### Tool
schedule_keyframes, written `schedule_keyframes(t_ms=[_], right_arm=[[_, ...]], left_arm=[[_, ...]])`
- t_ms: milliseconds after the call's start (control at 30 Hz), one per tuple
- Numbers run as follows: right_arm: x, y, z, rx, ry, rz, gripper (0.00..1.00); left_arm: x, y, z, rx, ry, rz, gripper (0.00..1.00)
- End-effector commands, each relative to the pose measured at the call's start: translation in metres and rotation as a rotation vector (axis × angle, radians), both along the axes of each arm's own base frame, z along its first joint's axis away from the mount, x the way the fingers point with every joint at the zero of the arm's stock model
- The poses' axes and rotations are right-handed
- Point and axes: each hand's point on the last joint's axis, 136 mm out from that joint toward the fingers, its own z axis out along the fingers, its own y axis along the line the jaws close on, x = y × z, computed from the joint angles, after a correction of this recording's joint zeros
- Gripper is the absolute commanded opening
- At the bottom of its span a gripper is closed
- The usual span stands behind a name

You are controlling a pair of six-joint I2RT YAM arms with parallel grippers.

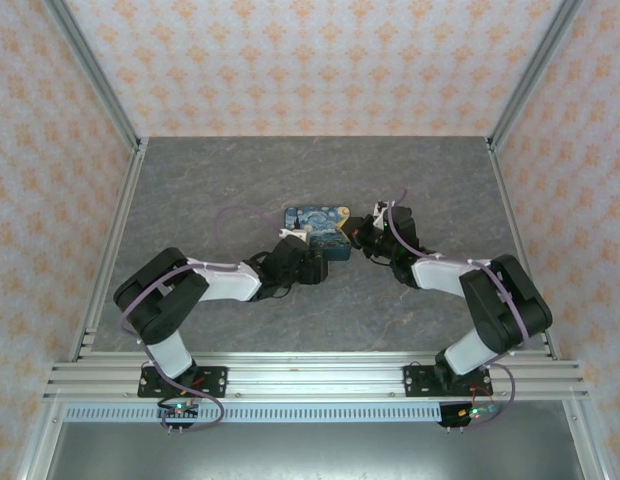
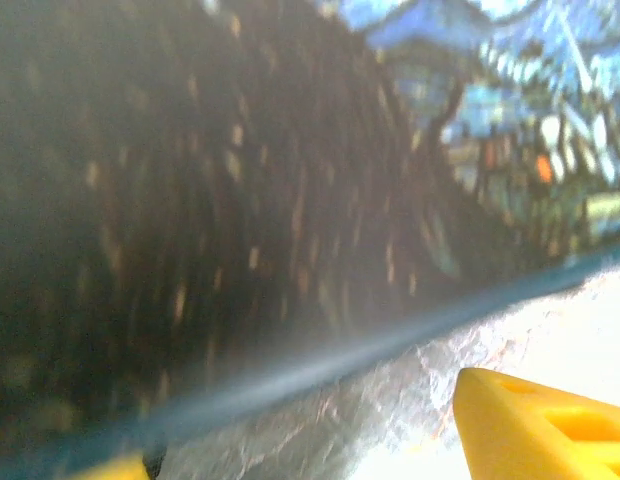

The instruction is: Unlock a padlock with a key

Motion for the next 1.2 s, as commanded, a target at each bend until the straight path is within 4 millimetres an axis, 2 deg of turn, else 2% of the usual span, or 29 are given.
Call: schedule_keyframes(t_ms=[0,267,467,533,633,767,933,1167], right_arm=[[0.017,0.000,-0.001,0.013,-0.016,-0.027,0.00],[0.029,0.001,-0.012,0.020,0.008,-0.033,0.00],[0.031,0.001,-0.015,0.018,0.016,-0.031,0.00],[0.031,0.000,-0.016,0.017,0.019,-0.031,0.00],[0.031,0.001,-0.017,0.016,0.022,-0.030,0.00],[0.030,0.000,-0.020,0.015,0.028,-0.030,0.00],[0.029,-0.001,-0.023,0.009,0.031,-0.035,0.00],[0.029,-0.002,-0.026,0.003,0.037,-0.042,0.00]], left_arm=[[0.019,-0.002,-0.004,-0.021,-0.020,0.004,0.75],[0.033,-0.015,-0.013,-0.033,-0.010,-0.028,0.72],[0.038,-0.023,-0.014,-0.027,-0.036,-0.071,0.72],[0.038,-0.025,-0.024,-0.021,-0.021,-0.085,0.71],[0.040,-0.030,-0.026,-0.029,-0.022,-0.103,0.71],[0.041,-0.042,-0.021,-0.070,-0.023,-0.139,0.70],[0.040,-0.055,-0.006,-0.168,-0.024,-0.158,0.67],[0.045,-0.053,0.016,-0.337,-0.029,-0.092,0.65]])
